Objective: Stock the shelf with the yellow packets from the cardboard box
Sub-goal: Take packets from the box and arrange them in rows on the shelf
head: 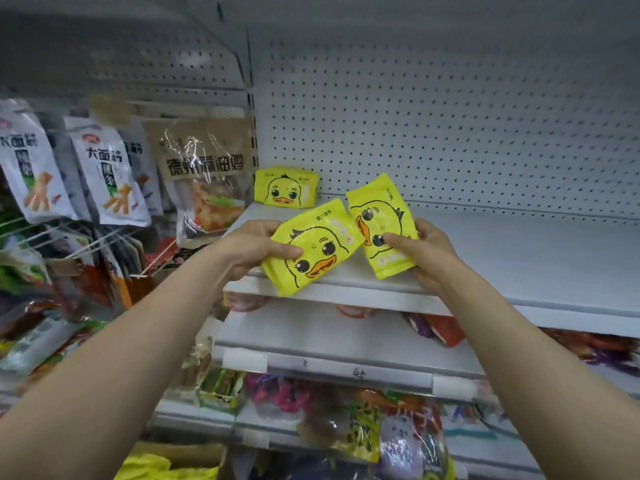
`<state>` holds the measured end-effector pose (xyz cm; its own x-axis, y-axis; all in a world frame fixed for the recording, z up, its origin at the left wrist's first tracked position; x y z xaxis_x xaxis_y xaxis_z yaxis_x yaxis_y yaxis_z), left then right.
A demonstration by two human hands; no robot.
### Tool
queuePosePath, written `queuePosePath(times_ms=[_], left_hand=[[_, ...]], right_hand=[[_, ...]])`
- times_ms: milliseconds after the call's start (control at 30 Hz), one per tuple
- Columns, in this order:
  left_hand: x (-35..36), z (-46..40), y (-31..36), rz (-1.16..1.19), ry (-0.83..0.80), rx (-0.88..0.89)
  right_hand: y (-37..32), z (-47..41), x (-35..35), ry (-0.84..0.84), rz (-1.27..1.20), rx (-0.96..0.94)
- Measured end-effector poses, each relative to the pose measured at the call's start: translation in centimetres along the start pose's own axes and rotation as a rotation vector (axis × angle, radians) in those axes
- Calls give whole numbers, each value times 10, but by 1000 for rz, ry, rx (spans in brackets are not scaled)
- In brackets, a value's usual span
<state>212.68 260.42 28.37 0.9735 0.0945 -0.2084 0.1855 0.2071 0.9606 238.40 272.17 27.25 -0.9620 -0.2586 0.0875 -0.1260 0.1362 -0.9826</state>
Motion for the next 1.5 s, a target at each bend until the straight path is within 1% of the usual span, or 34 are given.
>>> queuePosePath(times_ms=[67,267,367,433,567,667,733,800,967,1067,1133,1233,1333,1400,1500], left_hand=[[-17,-26,8,-82,-6,4],[-56,-82,20,-354,-148,17],[-77,-104,19,-560,-193,21],[-88,-112,19,-617,-221,13],[-107,-121,15,-667,-214,-11],[-120,-127,13,-760,-155,-27],[-127,-128,14,-814,-96,-21],[-131,-127,16,-830,-41,-8],[-141,-129,16,-742,44,68],[-147,-132,15,-750,96,97],[-149,-135,14,-749,121,99],[-150,-137,13,-705,136,108],[-151,-140,11,-671,136,115],[-149,-141,14,-705,132,123],[-147,-143,18,-762,122,140]], right_hand=[[2,-25,8,-36,51,10],[6,-89,45,-130,147,18],[11,-120,67,-151,194,16],[16,-139,85,-175,256,14],[26,-168,128,-246,361,-13],[28,-188,159,-294,404,-53],[26,-202,177,-319,478,-123],[28,-217,188,-323,554,-179],[16,-232,209,-305,703,-289],[15,-233,217,-270,841,-367],[15,-231,221,-247,932,-386],[12,-231,222,-193,1045,-411],[11,-232,219,-146,1102,-398],[9,-231,220,-135,1134,-428],[0,-227,225,-111,1218,-525]])
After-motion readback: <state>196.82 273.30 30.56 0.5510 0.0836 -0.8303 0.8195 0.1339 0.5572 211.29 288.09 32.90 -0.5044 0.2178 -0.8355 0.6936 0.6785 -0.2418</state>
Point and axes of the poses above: each hand's wrist, its own z-axis away from the middle knuckle, its own x-axis out of the palm, y = z × x, the point moved 10 cm from there along -z, towards the middle knuckle, and after that the axes turned 5 degrees about -x, right-handed, at the moved point
